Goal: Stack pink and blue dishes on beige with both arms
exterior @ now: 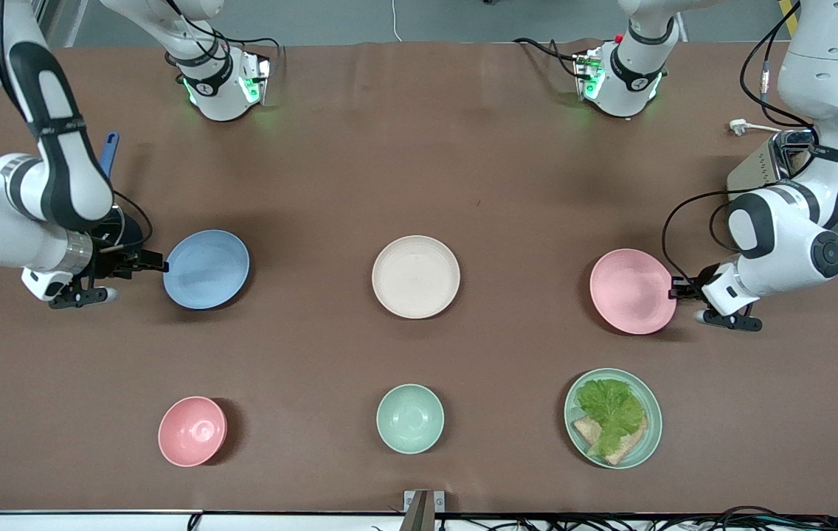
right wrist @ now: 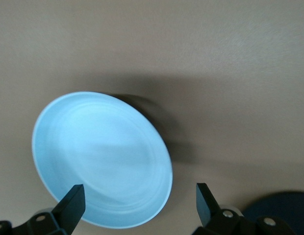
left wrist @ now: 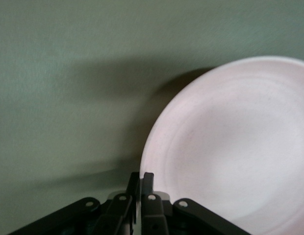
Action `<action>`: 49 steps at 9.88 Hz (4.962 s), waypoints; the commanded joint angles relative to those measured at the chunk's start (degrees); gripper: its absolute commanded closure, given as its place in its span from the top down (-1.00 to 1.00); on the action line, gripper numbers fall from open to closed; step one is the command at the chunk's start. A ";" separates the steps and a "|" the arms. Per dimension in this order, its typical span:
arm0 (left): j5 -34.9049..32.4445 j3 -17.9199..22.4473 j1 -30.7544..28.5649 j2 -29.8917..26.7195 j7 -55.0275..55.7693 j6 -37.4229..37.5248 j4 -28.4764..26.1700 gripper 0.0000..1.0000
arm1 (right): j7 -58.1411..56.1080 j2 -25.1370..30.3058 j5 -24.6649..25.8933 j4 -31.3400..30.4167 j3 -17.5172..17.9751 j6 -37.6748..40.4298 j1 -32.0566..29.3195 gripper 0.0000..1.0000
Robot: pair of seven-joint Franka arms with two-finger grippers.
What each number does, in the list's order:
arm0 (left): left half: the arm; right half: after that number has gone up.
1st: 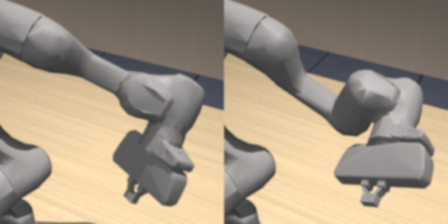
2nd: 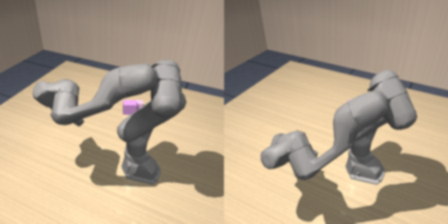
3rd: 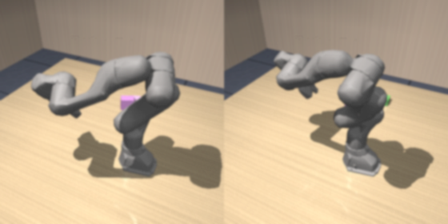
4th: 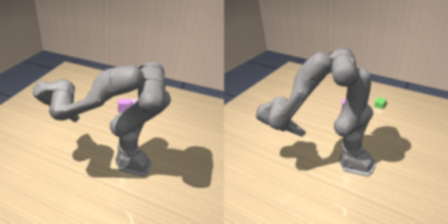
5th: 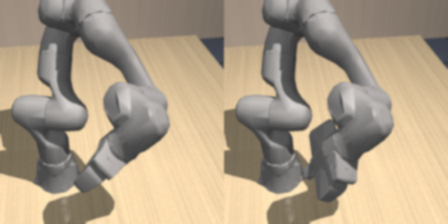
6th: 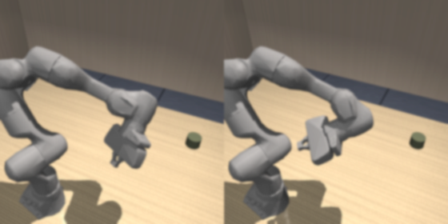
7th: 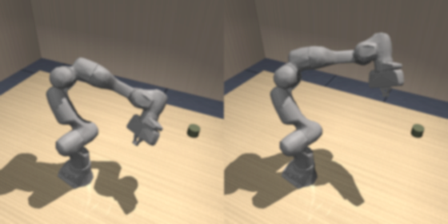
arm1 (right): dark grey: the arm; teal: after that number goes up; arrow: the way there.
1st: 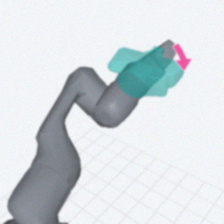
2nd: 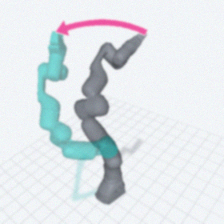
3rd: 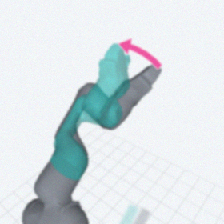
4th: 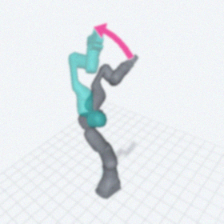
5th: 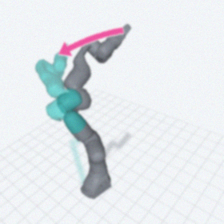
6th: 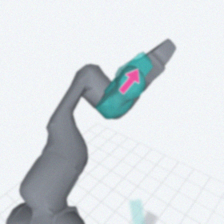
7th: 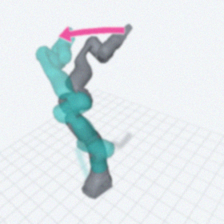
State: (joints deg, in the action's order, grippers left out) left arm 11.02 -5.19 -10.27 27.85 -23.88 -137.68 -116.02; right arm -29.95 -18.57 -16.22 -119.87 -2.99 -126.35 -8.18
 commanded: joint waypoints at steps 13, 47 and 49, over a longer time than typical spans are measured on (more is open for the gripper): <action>-19.16 -26.01 22.30 7.71 82.73 -5.91 8.08 -1.00 | -20.06 -7.09 -17.97 -5.46 -1.14 -8.39 -0.96 -0.70; -12.08 -0.17 11.76 -31.11 26.79 50.58 26.89 1.00 | 61.15 -7.19 -12.88 0.60 23.29 -31.24 24.45 0.55; -12.25 -0.17 11.76 -31.11 26.09 50.67 26.98 1.00 | 60.80 -3.95 -12.09 1.30 23.12 -28.98 20.86 1.00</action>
State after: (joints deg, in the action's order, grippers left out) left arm -1.08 -5.61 1.25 -3.33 2.58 -86.72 -87.61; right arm 30.89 -26.37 -29.10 -117.78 19.80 -157.74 15.42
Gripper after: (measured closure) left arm 0.000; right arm 0.361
